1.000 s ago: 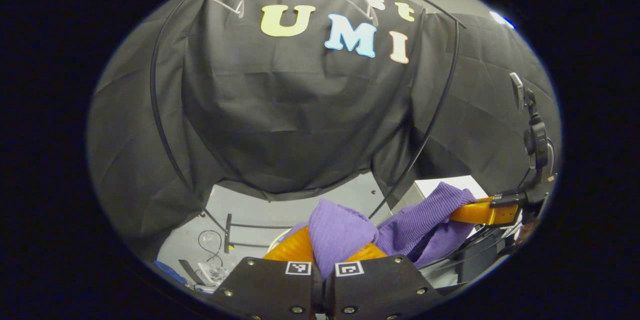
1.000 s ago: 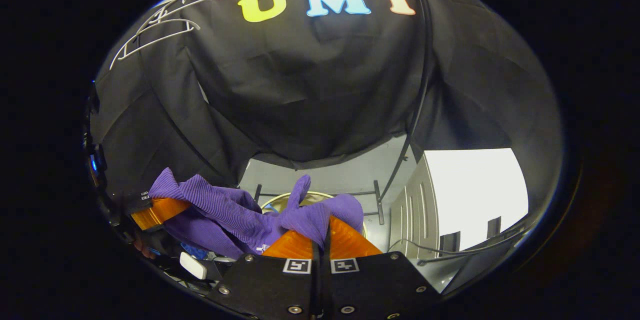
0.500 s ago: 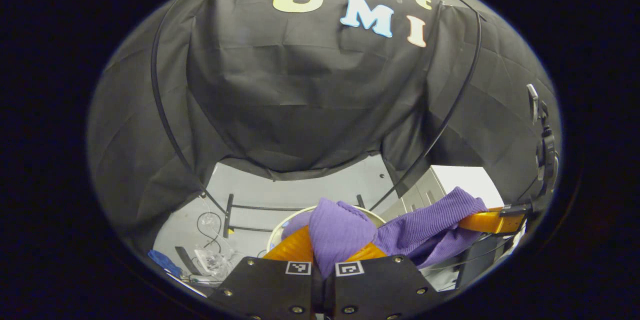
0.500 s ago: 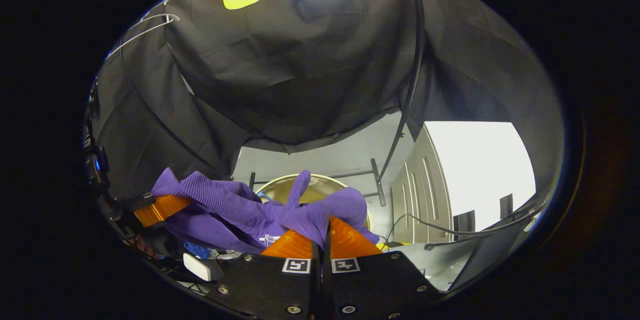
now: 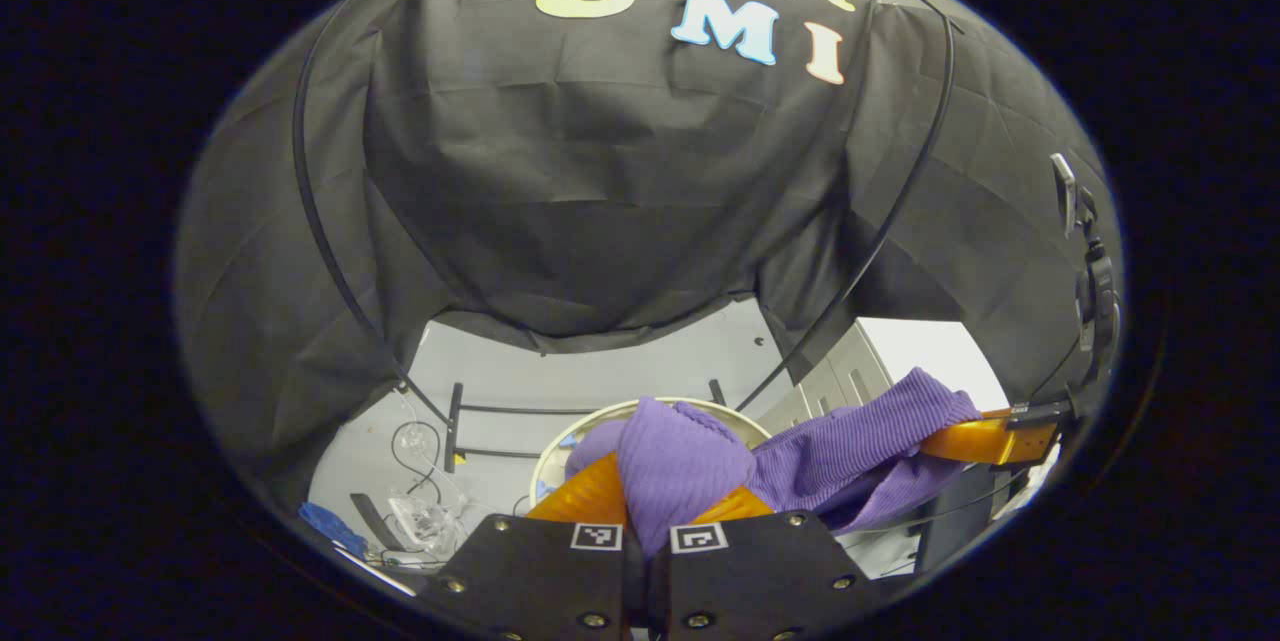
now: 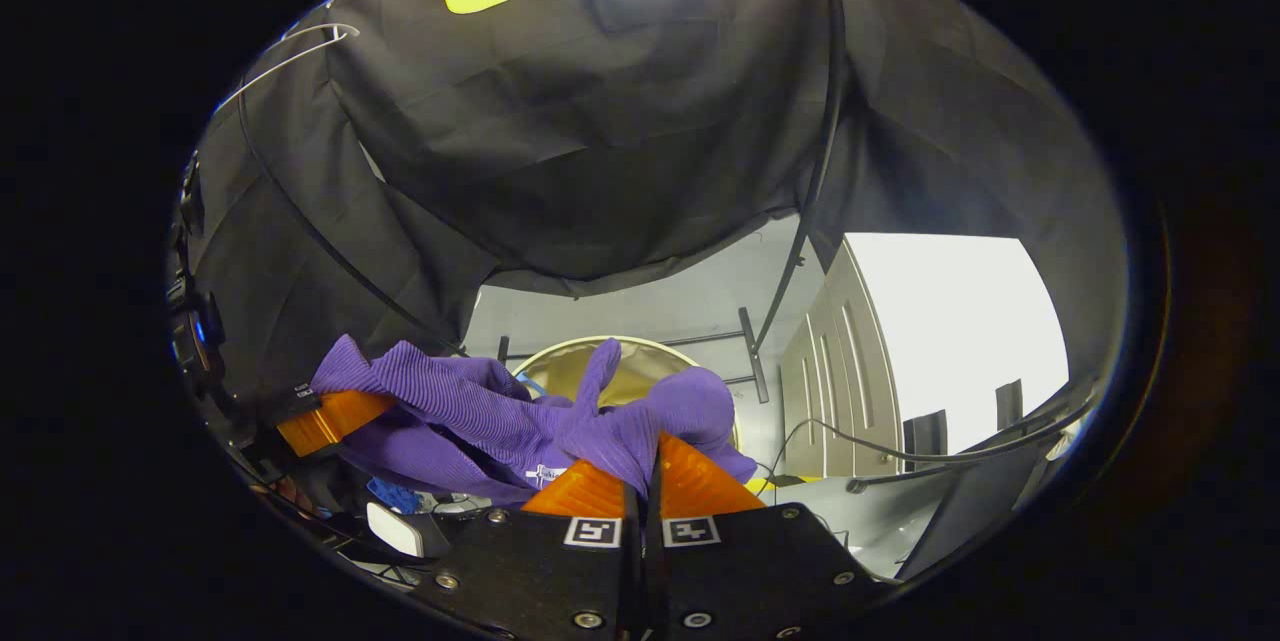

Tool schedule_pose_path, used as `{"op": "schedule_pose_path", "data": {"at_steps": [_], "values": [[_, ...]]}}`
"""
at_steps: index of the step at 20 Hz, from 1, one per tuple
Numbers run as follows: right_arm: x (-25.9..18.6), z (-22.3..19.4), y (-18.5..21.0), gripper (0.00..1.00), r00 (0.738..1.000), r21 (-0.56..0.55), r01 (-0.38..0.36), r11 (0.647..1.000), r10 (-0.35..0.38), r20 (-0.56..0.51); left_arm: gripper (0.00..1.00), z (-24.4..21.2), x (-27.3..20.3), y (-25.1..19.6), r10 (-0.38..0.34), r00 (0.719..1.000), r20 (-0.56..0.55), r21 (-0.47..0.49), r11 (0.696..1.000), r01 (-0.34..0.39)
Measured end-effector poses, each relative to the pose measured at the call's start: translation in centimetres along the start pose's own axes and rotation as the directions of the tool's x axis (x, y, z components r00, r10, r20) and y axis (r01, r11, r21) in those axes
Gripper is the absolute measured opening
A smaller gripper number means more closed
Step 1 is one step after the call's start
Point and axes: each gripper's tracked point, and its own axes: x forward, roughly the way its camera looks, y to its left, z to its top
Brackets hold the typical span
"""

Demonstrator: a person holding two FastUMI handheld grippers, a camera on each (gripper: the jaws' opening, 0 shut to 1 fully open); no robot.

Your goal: Grasp the clothes on the hanger with both hands and then place them into the laundry hamper below.

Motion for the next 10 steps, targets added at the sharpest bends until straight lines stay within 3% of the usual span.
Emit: {"op": "schedule_pose_path", "data": {"at_steps": [5,9,10], "values": [[0.1,-0.1,0.2,0.02,1.000,0.012,-0.004,1.000,0.004,-0.017,0.03,-0.7,0.1,0.4,0.021,1.000,-0.010,-0.042,0.999,-0.021],[-0.3,-0.4,0.9,0.08,0.999,0.004,-0.024,1.000,0.024,-0.042,0.05,-0.7,-0.1,1.1,0.060,0.998,-0.034,-0.079,0.995,-0.063],[-0.4,-0.5,1.2,0.11,0.998,0.009,-0.039,0.999,0.039,-0.049,0.09,-0.8,-0.2,1.3,0.071,0.996,-0.047,-0.065,0.995,-0.074]]}}
